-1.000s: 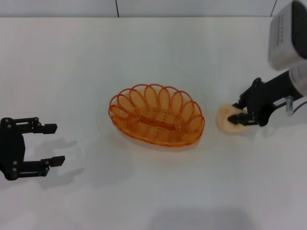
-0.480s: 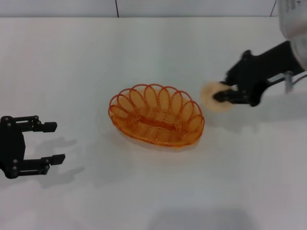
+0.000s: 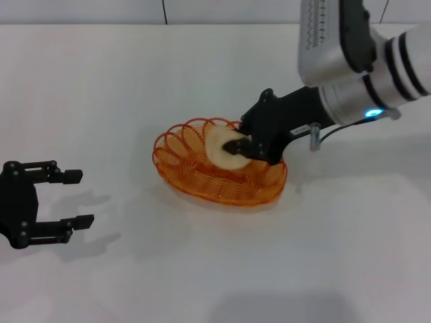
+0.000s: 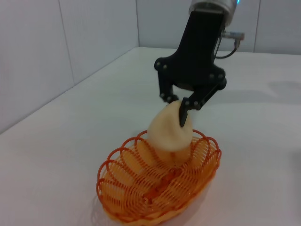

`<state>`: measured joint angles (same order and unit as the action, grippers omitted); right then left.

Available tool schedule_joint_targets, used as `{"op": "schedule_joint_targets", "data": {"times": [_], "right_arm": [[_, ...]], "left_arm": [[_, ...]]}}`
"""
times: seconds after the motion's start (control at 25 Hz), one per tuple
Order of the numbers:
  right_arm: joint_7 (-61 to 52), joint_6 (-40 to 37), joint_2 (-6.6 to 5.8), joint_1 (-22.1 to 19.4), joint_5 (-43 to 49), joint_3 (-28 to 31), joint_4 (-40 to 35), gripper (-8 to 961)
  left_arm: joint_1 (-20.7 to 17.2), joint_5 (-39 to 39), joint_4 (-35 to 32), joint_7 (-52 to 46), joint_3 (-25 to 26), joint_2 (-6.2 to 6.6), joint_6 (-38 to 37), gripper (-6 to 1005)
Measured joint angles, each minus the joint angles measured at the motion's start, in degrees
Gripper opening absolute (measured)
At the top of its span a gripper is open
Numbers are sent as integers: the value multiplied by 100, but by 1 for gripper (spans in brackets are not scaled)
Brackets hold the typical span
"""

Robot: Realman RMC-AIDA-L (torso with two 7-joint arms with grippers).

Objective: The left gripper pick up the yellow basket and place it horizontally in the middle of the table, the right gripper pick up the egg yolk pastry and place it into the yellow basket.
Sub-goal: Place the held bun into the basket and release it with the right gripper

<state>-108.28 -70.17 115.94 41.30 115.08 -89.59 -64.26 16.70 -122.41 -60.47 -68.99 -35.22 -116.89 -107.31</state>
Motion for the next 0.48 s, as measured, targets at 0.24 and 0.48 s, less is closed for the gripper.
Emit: {"op": "schedule_joint_targets", "data": {"times": [0.24, 0.48], "right_arm": [[141, 443, 7, 26, -587, -144, 458, 158], [155, 472, -1, -1, -651, -153, 482, 379]], "left_arm": [[0, -2, 6, -9, -18, -1, 55, 712], [0, -14, 16, -9, -20, -1, 66, 712]]}}
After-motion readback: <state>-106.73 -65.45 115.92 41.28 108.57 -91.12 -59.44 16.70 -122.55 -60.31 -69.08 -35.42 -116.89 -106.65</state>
